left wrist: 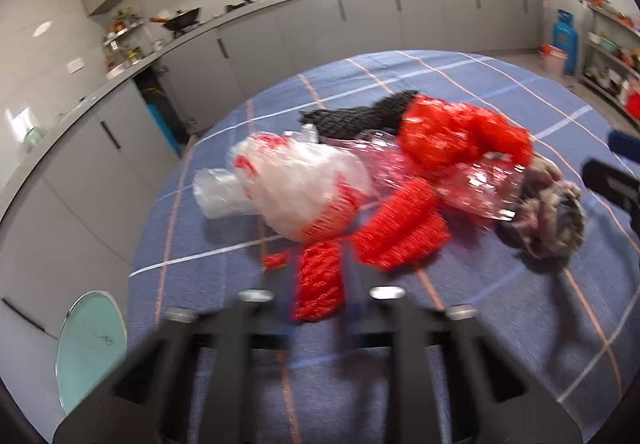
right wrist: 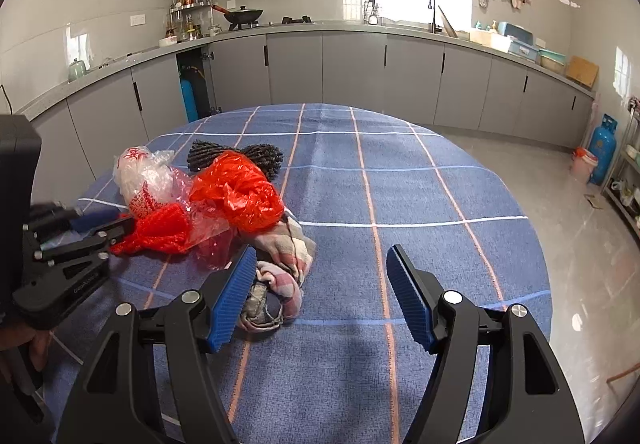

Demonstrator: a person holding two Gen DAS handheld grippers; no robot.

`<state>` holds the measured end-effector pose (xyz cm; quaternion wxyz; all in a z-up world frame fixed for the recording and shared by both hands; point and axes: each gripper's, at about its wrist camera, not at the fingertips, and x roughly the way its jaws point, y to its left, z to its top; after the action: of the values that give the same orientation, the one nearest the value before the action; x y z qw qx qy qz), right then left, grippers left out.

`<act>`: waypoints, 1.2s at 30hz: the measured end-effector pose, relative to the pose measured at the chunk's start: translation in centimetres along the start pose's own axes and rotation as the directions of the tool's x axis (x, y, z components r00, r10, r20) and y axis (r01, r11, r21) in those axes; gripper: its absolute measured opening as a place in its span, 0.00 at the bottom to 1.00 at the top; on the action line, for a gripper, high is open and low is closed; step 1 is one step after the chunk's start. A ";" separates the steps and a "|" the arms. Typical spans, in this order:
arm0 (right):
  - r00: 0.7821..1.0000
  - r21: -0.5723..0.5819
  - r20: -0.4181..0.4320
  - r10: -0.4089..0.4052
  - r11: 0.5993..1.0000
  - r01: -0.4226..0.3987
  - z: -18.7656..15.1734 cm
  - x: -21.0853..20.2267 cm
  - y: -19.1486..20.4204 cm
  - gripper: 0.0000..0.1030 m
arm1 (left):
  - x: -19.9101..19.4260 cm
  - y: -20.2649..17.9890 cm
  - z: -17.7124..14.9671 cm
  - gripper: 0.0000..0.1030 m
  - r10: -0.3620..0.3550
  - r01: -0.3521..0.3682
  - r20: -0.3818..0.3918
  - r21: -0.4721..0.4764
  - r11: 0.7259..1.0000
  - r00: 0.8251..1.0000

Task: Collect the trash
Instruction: 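Move both grippers back over the trash pile on the table, then grasp the clear plastic bag with the left gripper while the right gripper grasps the red plastic bag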

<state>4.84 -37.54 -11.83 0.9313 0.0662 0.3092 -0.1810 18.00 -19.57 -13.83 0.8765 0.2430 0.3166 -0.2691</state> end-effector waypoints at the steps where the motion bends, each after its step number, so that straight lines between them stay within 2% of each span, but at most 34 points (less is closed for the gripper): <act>1: 1.000 0.001 0.003 -0.001 1.000 0.001 0.1 -0.1 -0.1 0.65 | -0.2 -0.2 -0.1 0.01 -0.003 0.003 0.003 0.010 1.000 1.000; 4: 1.000 0.006 0.007 -0.001 1.000 0.001 0.5 -0.1 -0.1 0.66 | -1.7 -0.5 -0.3 0.01 -0.021 0.020 0.032 0.025 0.999 0.999; 7: 1.000 0.004 0.010 0.008 1.000 -0.008 1.2 0.0 0.1 0.66 | -3.5 -0.2 -0.3 0.01 -0.008 0.007 0.070 0.020 1.000 0.997; 10: 1.000 -0.015 0.019 0.023 1.000 -0.023 2.4 0.3 0.8 0.66 | -5.6 1.2 -0.5 0.01 0.014 -0.011 0.112 -0.032 0.999 0.994; 12: 0.998 -0.023 0.018 0.054 0.998 -0.054 3.2 0.6 1.4 0.66 | -6.1 2.1 -0.5 0.01 0.035 -0.028 0.123 -0.061 0.998 0.992; 16: 0.998 -0.050 0.015 0.061 0.997 -0.060 4.5 2.3 2.3 0.66 | -6.0 4.1 -0.5 0.03 0.082 -0.067 0.122 -0.117 0.991 0.989; 17: 0.998 -0.048 0.001 0.068 0.997 -0.068 4.8 3.0 2.4 0.65 | -5.7 4.7 -0.6 0.08 0.092 -0.076 0.113 -0.134 0.988 0.989; 18: 0.997 -0.045 -0.011 0.072 0.996 -0.073 5.0 3.6 2.7 0.65 | -5.5 5.0 -0.4 0.34 0.101 -0.085 0.105 -0.146 0.986 0.989; 19: 0.997 -0.043 -0.019 0.075 0.996 -0.076 5.1 4.1 2.8 0.65 | -5.4 5.5 -0.4 0.64 0.121 -0.102 0.108 -0.167 0.981 0.987; 20: 0.996 -0.041 -0.031 0.081 0.996 -0.082 5.3 4.6 2.9 0.65 | -5.4 6.0 -0.2 0.72 0.138 -0.115 0.119 -0.184 0.976 0.983; 21: 0.996 -0.042 -0.039 0.082 0.996 -0.083 5.5 5.0 3.1 0.65 | -5.5 6.1 -0.2 0.74 0.149 -0.123 0.126 -0.192 0.974 0.981; 28: 0.993 -0.046 -0.070 0.092 0.994 -0.095 5.5 6.1 3.5 0.63 | -3.5 5.9 2.4 0.74 0.106 -0.077 0.146 -0.191 0.979 0.984; 31: 0.992 -0.047 -0.085 0.095 0.994 -0.099 5.4 6.6 3.4 0.62 | -1.6 5.3 3.5 0.74 0.072 -0.051 0.115 -0.176 0.983 0.991; 33: 0.989 -0.047 -0.103 0.106 0.993 -0.111 5.4 7.2 3.4 0.55 | 0.1 4.5 3.8 0.74 0.035 -0.022 0.078 -0.155 0.988 0.996; 35: 0.983 -0.045 -0.137 0.125 0.990 -0.132 5.3 7.9 3.4 0.40 | 1.7 3.4 3.6 0.56 -0.006 0.011 0.036 -0.129 0.992 0.999; 36: 0.980 -0.046 -0.149 0.132 0.989 -0.140 5.2 8.1 3.5 0.35 | 2.2 3.1 3.4 0.42 -0.027 0.029 0.019 -0.124 0.992 0.999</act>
<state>15.00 -37.93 -12.47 0.9180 0.0738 0.3759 -0.1026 22.85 -19.99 -12.20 0.8888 0.1813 0.3284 -0.2632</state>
